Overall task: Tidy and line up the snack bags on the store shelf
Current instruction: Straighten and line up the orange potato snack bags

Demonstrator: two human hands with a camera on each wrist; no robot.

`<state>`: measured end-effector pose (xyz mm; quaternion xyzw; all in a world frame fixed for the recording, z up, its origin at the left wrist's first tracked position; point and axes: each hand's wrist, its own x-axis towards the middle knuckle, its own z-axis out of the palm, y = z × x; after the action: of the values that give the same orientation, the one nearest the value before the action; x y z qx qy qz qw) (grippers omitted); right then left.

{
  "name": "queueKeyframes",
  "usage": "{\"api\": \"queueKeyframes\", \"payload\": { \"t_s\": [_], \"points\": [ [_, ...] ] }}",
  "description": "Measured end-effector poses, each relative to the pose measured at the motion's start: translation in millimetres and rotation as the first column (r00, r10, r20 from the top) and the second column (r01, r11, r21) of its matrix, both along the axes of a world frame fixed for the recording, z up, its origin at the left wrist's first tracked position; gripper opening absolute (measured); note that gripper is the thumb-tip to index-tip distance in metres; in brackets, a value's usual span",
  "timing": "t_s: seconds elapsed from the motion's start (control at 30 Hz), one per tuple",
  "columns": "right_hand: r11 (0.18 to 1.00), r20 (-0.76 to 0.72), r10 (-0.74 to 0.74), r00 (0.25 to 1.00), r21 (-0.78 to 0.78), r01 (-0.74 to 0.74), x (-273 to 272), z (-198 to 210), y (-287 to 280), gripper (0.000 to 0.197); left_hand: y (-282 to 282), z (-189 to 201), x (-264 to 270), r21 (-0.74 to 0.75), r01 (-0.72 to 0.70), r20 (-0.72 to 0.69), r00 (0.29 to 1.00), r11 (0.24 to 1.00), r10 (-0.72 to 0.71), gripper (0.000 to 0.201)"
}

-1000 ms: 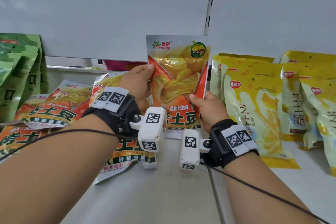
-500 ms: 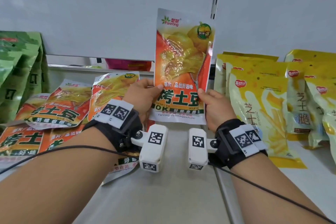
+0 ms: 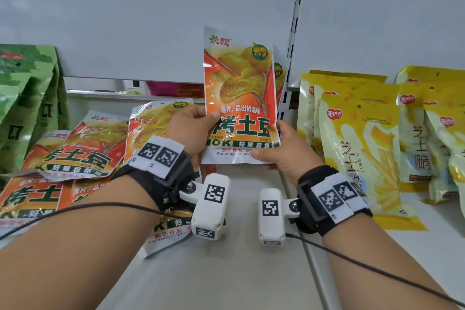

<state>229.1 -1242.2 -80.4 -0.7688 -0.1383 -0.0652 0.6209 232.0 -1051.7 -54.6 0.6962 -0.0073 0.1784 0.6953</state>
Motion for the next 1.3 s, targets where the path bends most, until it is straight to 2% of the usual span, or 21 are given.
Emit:
{"api": "queueKeyframes", "payload": {
  "t_s": [0.1,0.2,0.3,0.37,0.4,0.43,0.53,0.6,0.67,0.73,0.8,0.83,0.87,0.97,1.03,1.13,1.23,1.3],
  "points": [
    [1.000,0.057,-0.010,0.998,0.003,0.010,1.8,-0.9,2.2,0.051,2.4,1.7,-1.1,-0.004,-0.009,-0.009,1.000,1.000,0.008,0.016],
    [0.998,0.039,-0.018,0.999,0.067,0.016,3.0,-1.7,3.7,0.057,2.2,3.3,-3.8,0.007,-0.028,0.006,1.000,1.000,0.028,0.016],
    [0.982,0.050,-0.157,0.986,0.117,0.150,3.9,-0.3,4.3,0.067,-0.5,3.7,-9.4,-0.038,-0.030,0.042,0.999,0.999,0.032,0.014],
    [0.954,0.122,-0.284,0.951,0.129,0.269,2.2,4.3,3.7,0.055,-3.3,6.1,-14.9,-0.078,-0.017,0.070,0.997,0.997,0.022,0.014],
    [0.956,0.146,-0.279,0.949,0.135,0.261,-0.7,7.5,4.7,0.049,-5.4,7.8,-17.5,-0.087,-0.002,0.083,0.996,0.996,0.009,0.014],
    [0.971,0.141,-0.218,0.966,0.133,0.199,-4.4,10.3,7.1,0.049,-8.4,8.7,-20.3,-0.098,0.027,0.096,0.995,0.995,-0.017,0.014],
    [0.987,0.033,0.078,0.996,0.139,-0.082,-16.5,13.1,18.2,0.078,-19.8,10.7,-30.0,-0.104,0.162,0.140,0.979,0.981,-0.147,0.012],
    [0.984,0.032,0.131,0.991,0.118,-0.134,-16.9,10.6,21.1,0.082,-27.6,10.5,-35.8,-0.050,0.273,0.134,0.955,0.961,-0.264,0.017],
    [0.992,0.088,0.060,0.994,0.106,-0.070,-14.0,10.6,19.4,0.067,-31.2,9.8,-38.7,-0.052,0.292,0.120,0.951,0.955,-0.285,0.030],
    [0.984,0.094,0.024,0.995,0.173,-0.040,-13.1,15.5,16.1,0.045,-29.8,10.3,-36.2,-0.022,0.198,0.133,0.972,0.980,-0.193,0.029],
    [0.940,0.066,0.127,0.990,0.310,-0.141,-13.4,17.5,12.3,0.039,-27.4,10.9,-33.2,0.039,0.058,0.115,0.991,0.998,-0.062,0.024],
    [0.911,0.054,0.187,0.981,0.364,-0.194,-14.3,17.9,10.6,0.037,-26.1,10.8,-32.7,0.034,0.035,0.091,0.995,0.999,-0.038,0.034],
    [0.882,0.034,0.240,0.970,0.411,-0.232,-14.4,18.3,9.2,0.034,-25.2,10.5,-32.8,-0.002,0.049,0.066,0.997,0.999,-0.049,0.039],
    [0.841,-0.021,0.300,0.954,0.479,-0.254,-15.9,18.6,7.2,0.016,-19.2,8.1,-31.8,-0.032,0.115,0.030,0.993,0.993,-0.114,0.032],
    [0.877,-0.013,0.224,0.975,0.440,-0.195,-14.7,18.9,7.8,0.003,-15.3,5.6,-31.9,0.017,0.119,0.043,0.992,0.993,-0.119,0.036],
    [0.936,0.018,0.099,0.995,0.337,-0.100,-10.0,15.9,7.0,0.005,-14.6,4.0,-36.6,0.033,0.122,0.085,0.989,0.992,-0.124,0.034],
    [0.952,0.015,0.111,0.994,0.285,-0.110,-9.7,12.4,9.1,0.009,-15.9,6.3,-42.3,-0.024,0.137,0.068,0.988,0.990,-0.136,0.043],
    [0.948,0.009,0.160,0.987,0.277,-0.156,-11.9,11.4,12.4,0.008,-13.0,8.0,-43.7,-0.086,0.112,0.067,0.992,0.990,-0.107,0.027]
  ]
}}
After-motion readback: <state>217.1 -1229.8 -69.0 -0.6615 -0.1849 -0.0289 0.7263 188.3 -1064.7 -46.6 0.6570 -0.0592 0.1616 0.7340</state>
